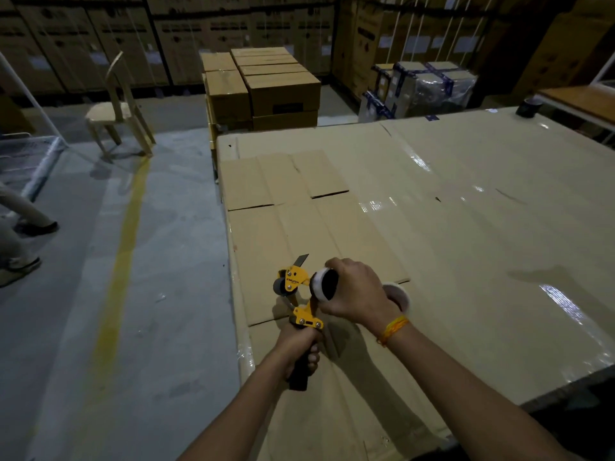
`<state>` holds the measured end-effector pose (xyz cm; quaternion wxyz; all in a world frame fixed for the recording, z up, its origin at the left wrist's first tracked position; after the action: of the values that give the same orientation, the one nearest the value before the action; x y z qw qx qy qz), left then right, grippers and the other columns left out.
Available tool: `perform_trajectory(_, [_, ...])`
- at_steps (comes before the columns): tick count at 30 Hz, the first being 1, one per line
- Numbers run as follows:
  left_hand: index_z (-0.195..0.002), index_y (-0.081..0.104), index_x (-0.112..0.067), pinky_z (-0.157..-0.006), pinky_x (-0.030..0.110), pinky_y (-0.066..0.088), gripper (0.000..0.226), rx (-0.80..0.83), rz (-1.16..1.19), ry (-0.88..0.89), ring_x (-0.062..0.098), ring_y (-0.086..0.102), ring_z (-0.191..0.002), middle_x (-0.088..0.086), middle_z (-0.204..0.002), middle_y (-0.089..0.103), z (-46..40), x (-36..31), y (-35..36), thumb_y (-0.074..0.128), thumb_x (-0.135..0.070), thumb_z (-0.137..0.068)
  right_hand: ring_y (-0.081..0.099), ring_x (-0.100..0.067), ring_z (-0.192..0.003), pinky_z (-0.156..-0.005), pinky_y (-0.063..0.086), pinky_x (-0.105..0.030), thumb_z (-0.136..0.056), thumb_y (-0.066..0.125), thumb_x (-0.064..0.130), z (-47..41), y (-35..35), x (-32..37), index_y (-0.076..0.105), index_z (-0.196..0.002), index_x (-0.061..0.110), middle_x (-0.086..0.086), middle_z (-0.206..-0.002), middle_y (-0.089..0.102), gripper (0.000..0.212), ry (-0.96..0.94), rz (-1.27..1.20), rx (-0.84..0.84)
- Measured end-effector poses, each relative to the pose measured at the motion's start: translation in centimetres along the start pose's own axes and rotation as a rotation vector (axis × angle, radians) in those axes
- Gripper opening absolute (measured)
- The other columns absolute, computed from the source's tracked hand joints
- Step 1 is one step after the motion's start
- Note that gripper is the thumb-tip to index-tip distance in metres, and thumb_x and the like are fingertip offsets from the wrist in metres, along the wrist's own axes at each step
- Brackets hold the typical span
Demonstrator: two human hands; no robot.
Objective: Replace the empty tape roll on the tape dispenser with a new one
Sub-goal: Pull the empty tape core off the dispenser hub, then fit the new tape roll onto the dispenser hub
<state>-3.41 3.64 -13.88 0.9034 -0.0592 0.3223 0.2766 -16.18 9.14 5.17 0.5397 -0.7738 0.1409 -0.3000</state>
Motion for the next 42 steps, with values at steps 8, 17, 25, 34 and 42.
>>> perform_trajectory(8, [-0.057,0.048,-0.016,-0.045,0.018,0.030,0.039,0.012,-0.012,-0.039,0.015,0.036,-0.035,0.000,-0.047,0.041,-0.1,-0.2,0.3,0.060,-0.014,-0.094,0.071,-0.028,-0.101,-0.081,0.062,-0.044,-0.055,0.091,0.052,-2.7,-6.1,-4.0,0.053,-0.132,0.014,-0.009,-0.115,0.073,0.094,0.204,-0.199,-0.030])
perform_trajectory(17, [-0.067,0.059,-0.002,-0.049,0.032,0.056,0.030,0.052,0.120,0.072,0.030,0.063,-0.050,0.019,-0.056,0.058,0.9,-0.6,0.5,0.065,-0.005,-0.096,0.064,-0.029,-0.115,-0.089,0.058,-0.043,-0.067,0.088,0.037,-3.7,1.0,-11.8,0.055,-0.121,0.013,-0.010,-0.123,0.062,0.068,0.392,-0.171,0.155])
perform_trajectory(25, [-0.095,0.064,0.011,-0.066,0.049,0.060,0.016,0.015,0.164,0.127,0.036,0.069,-0.052,0.029,-0.069,0.062,3.1,1.0,0.3,0.075,0.000,-0.093,0.060,-0.036,-0.124,-0.087,0.047,-0.034,-0.081,0.087,0.041,-2.6,4.5,-13.3,0.052,-0.132,0.011,-0.021,-0.137,0.059,0.068,0.427,-0.240,0.383])
perform_trajectory(34, [-0.097,0.071,0.014,-0.055,0.030,0.056,0.061,0.022,0.132,0.058,0.037,0.073,-0.065,0.034,-0.075,0.070,5.8,3.5,-0.6,0.096,-0.038,-0.076,0.046,-0.037,-0.141,-0.109,0.051,-0.048,-0.054,0.087,0.073,7.5,2.1,-16.7,0.033,-0.155,0.008,-0.015,-0.151,0.048,0.132,0.632,-0.200,0.195])
perform_trajectory(42, [-0.105,0.075,0.015,-0.068,0.038,0.064,0.073,-0.030,0.072,0.074,0.051,0.081,-0.089,0.039,-0.092,0.079,6.4,4.0,-1.4,0.086,-0.053,-0.082,0.060,-0.030,-0.123,-0.091,0.055,-0.037,-0.052,0.088,0.061,10.1,3.8,-16.4,0.051,-0.133,0.012,-0.007,-0.128,0.062,0.101,0.719,-0.335,-0.077])
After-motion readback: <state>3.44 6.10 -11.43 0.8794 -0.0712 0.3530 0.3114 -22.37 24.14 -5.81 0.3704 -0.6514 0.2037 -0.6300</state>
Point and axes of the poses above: each hand's wrist, its own z-axis away from the middle knuckle, its own y-axis out of the palm, x = y × z, the point moved 9 cm from there along -z, towards the middle knuckle
